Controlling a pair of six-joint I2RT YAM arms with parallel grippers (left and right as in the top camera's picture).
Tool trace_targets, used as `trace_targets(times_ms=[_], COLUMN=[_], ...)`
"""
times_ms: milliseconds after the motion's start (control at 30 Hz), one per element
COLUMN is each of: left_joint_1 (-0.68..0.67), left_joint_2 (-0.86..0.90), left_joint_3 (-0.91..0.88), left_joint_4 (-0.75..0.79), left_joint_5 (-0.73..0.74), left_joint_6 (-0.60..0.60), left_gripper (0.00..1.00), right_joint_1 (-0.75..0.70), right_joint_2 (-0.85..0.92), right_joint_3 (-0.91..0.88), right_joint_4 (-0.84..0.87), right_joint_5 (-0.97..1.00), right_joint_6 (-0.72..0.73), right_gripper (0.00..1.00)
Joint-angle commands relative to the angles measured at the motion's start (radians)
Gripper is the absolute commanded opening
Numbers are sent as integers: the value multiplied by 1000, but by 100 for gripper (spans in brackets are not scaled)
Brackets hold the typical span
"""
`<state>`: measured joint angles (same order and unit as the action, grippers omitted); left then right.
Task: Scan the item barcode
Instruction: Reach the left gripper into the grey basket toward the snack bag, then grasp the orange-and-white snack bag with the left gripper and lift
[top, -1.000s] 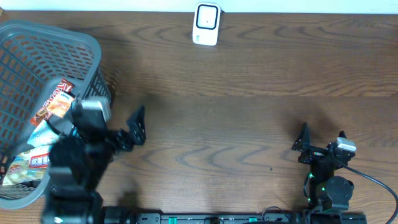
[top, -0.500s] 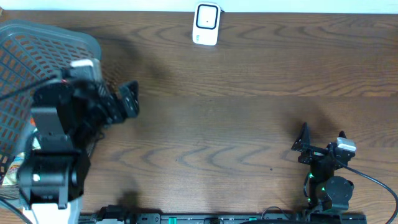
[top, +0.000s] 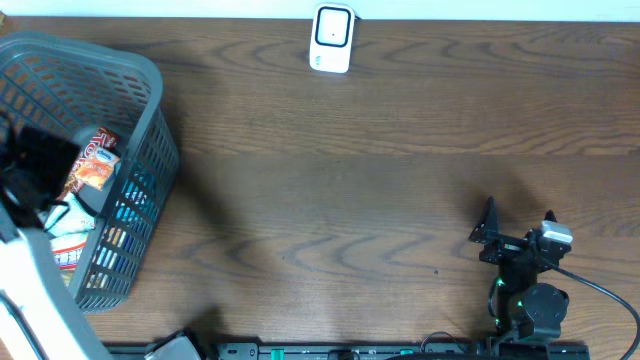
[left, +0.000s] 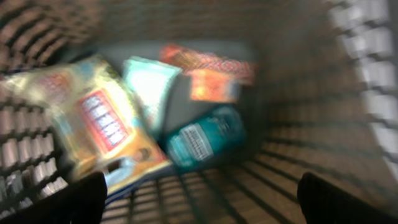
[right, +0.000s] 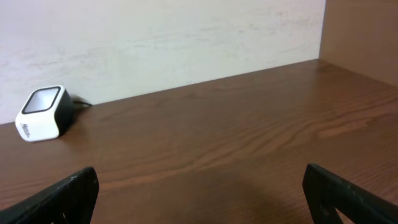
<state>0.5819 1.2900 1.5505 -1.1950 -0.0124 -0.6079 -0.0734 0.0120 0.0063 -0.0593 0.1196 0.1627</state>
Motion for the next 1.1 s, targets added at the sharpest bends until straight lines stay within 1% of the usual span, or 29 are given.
trace_targets(times_ms=[0, 100, 167, 367, 533, 800, 1067], left_joint_1=[86, 146, 170, 183, 187, 187, 187], left_joint_2=[64, 93, 94, 95, 95, 98, 169], left_joint_3=[-17, -84, -154, -357, -483, -554, -638], left_joint_4=[-42, -43, -18, 97, 219, 333, 427], left_joint_5=[-26, -40, -85, -113, -116, -230, -236], left_joint_6=[-65, -106, -142, -146, -146, -146, -201], left_gripper=[100, 100, 100, 99, 99, 98, 98], right_joint_1=[0, 0, 0, 0, 0, 0, 0], right_joint_2=[-5, -5, -5, -5, -5, -5, -5], right_joint_3=[-1, -1, -1, -1, -1, -1, -1], right_joint_4=[-4, -4, -4, -4, -4, -4, -4], right_joint_5=[-2, -2, -2, -2, -2, -2, -2], right_joint_6=[-14, -14, -14, -14, -14, -14, -15], right_gripper=[99, 99, 99, 99, 99, 99, 99])
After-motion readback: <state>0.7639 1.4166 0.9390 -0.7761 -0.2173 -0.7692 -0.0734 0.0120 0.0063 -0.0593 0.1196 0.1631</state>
